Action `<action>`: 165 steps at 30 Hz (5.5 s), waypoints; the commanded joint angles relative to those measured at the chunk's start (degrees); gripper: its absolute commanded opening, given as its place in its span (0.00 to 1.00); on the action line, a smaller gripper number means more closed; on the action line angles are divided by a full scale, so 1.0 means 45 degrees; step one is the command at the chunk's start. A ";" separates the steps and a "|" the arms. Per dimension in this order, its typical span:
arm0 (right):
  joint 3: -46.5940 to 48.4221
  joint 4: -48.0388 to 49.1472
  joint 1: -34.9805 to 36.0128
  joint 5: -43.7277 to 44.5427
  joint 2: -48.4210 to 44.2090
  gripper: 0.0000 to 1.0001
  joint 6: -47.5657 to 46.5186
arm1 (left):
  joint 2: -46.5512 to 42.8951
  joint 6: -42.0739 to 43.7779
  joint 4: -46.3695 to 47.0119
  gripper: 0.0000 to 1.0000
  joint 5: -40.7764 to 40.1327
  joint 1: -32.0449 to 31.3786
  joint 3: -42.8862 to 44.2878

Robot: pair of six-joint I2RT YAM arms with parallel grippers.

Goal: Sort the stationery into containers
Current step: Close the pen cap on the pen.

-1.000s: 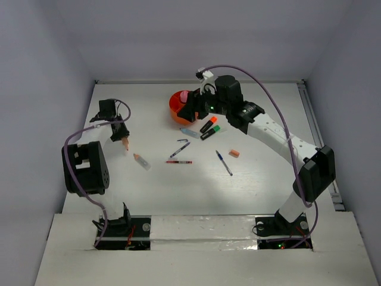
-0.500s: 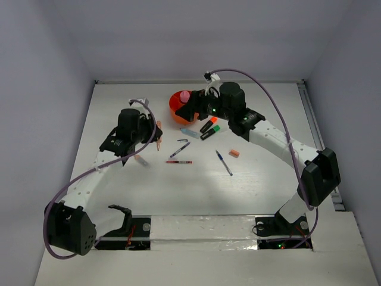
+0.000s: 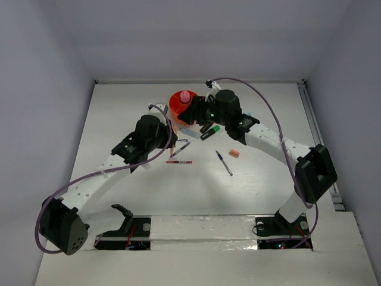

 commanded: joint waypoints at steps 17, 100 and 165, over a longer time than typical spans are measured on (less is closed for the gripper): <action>-0.0728 0.1258 0.0575 -0.0497 0.0538 0.42 0.0742 | 0.0512 0.0158 0.0450 0.00 -0.1442 -0.1310 0.1512; -0.3092 0.1278 -0.0226 -0.0456 -0.3427 0.00 0.0214 | 0.0436 -0.0486 0.3691 0.62 -0.8572 -0.5802 0.0420; -0.3151 0.0614 -0.0226 -0.0241 -0.4344 0.00 -0.0099 | -0.0993 -0.0486 0.4707 0.66 -0.5895 -0.4806 -0.0930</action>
